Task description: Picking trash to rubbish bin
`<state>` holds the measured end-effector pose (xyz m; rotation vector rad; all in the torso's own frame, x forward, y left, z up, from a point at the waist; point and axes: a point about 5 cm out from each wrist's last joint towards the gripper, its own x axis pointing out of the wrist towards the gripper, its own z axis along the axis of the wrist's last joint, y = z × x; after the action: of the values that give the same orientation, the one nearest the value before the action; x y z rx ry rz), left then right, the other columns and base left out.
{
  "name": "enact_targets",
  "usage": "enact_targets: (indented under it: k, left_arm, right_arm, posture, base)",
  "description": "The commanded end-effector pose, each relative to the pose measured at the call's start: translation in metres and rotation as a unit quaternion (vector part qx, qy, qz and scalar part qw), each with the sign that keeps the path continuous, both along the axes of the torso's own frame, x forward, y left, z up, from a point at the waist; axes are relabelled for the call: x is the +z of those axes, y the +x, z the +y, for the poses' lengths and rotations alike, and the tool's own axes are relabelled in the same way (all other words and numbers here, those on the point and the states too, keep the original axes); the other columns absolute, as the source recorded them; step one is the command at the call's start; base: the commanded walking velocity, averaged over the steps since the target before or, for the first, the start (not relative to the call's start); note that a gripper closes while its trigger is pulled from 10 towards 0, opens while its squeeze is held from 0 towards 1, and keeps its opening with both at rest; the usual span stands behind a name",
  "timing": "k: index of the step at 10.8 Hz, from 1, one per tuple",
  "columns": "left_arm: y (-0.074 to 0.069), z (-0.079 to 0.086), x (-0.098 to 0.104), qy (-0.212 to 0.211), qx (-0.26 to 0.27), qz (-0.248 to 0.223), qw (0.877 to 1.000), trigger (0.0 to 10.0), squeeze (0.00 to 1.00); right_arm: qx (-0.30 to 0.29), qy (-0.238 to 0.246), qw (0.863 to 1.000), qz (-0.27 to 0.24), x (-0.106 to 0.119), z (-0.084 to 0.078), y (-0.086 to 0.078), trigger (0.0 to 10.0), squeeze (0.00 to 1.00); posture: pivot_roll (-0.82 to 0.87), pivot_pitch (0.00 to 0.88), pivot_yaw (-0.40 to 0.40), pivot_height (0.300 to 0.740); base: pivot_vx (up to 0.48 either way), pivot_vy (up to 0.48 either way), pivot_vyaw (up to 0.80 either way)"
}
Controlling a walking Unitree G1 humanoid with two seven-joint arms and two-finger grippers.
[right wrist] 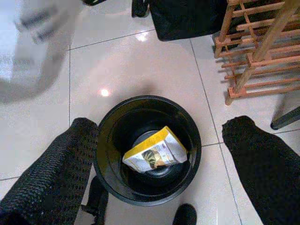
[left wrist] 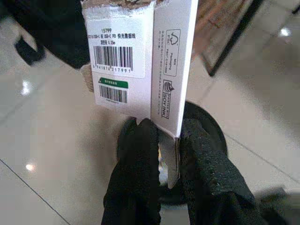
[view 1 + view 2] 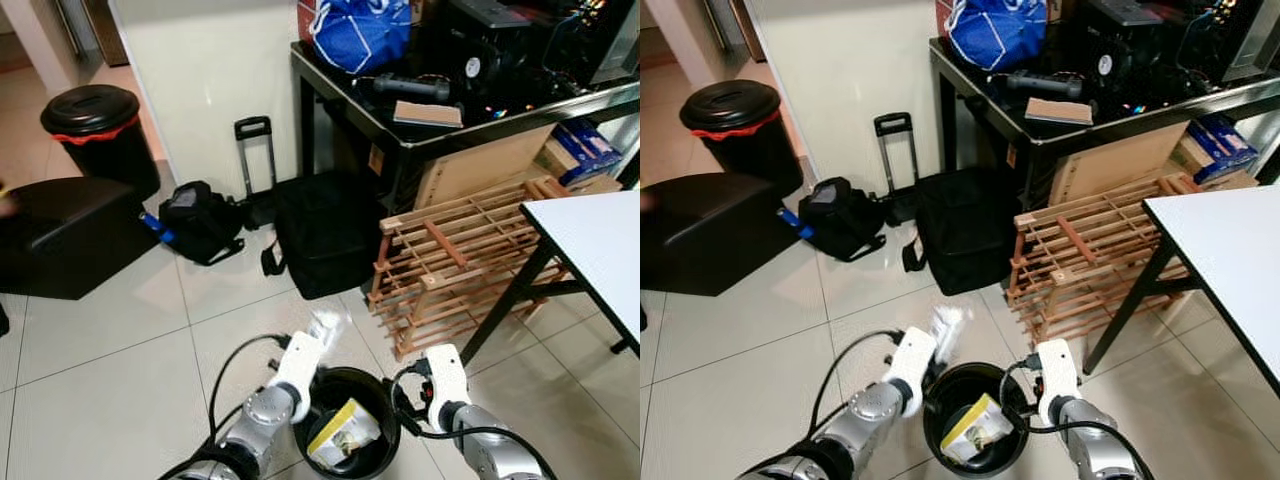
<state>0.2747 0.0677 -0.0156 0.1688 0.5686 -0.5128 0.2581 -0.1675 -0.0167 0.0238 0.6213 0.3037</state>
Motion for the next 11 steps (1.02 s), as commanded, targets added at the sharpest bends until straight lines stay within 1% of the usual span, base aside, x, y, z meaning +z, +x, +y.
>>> enact_targets:
  k: [1, 3, 6, 9, 11]
  left_arm:
    - [-0.007, -0.005, -0.006, 0.007, -0.021, 0.022, 1.0, 10.0, 0.0]
    - [-0.01, -0.016, -0.006, 0.009, -0.042, 0.031, 0.999, 10.0, 0.0]
    - [-0.013, -0.028, -0.005, -0.003, -0.057, 0.035, 0.998, 10.0, 0.0]
    - [-0.014, -0.032, -0.005, -0.011, -0.057, 0.043, 0.997, 10.0, 0.0]
    - [-0.016, -0.035, -0.005, -0.018, -0.057, 0.05, 0.997, 10.0, 0.0]
  right_arm:
    - [-0.011, -0.004, 1.0, -0.002, 0.0, -0.005, 0.001, 10.0, 0.0]
    - [-0.015, -0.006, 1.0, -0.007, 0.001, -0.007, 0.002, 10.0, 0.0]
    - [-0.02, -0.01, 1.0, -0.012, 0.001, -0.012, 0.0, 10.0, 0.0]
    - [-0.02, -0.013, 1.0, -0.009, 0.001, -0.013, -0.001, 10.0, 0.0]
    - [-0.028, -0.019, 0.999, -0.009, 0.001, -0.017, -0.001, 10.0, 0.0]
  posture:
    - [-0.14, 0.118, 0.042, 0.74]
    - [-0.15, 0.129, 0.039, 0.74]
    - [-0.16, 0.147, 0.029, 0.74]
    - [-0.16, 0.153, 0.025, 0.74]
    - [-0.17, 0.156, 0.026, 0.74]
  base:
    - [0.0, 0.0, 0.0]
    - [0.0, 0.0, 0.0]
    - [0.0, 0.0, 0.0]
    - [0.0, 0.0, 0.0]
    - [0.0, 0.0, 0.0]
